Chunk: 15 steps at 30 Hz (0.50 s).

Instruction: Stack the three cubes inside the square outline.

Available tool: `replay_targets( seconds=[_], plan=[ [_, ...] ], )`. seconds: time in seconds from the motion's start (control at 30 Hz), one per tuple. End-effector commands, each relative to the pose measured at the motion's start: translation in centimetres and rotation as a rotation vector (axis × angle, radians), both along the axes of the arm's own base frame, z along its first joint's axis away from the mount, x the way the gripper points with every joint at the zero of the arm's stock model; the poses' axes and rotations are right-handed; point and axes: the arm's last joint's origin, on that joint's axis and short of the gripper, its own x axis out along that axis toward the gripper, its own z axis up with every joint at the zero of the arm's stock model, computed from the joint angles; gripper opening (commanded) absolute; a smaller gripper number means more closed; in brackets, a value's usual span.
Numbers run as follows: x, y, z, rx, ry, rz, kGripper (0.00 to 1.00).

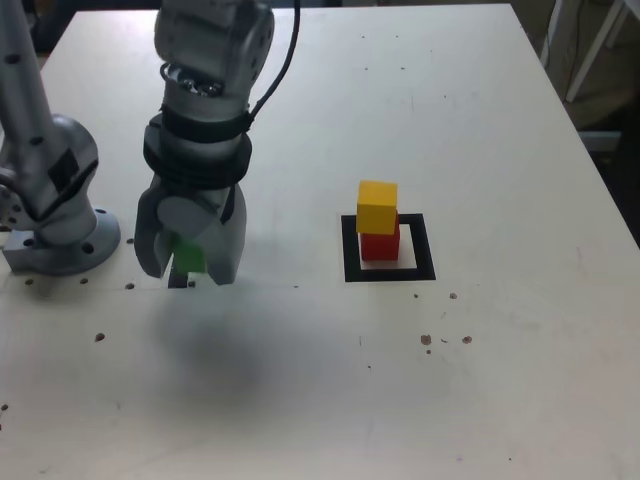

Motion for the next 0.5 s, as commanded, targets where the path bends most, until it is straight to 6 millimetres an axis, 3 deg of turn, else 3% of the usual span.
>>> replay_targets(
  seconds=[0.0,0.23,0.47],
  plan=[
    [0.7,-0.1,1.8,0.017,-0.008,-0.006,0.3],
    [2.4,-0.5,5.2,0.038,-0.027,-0.031,0.3],
    [4.4,-0.5,7.0,0.036,-0.04,-0.069,0.3]
  ],
)
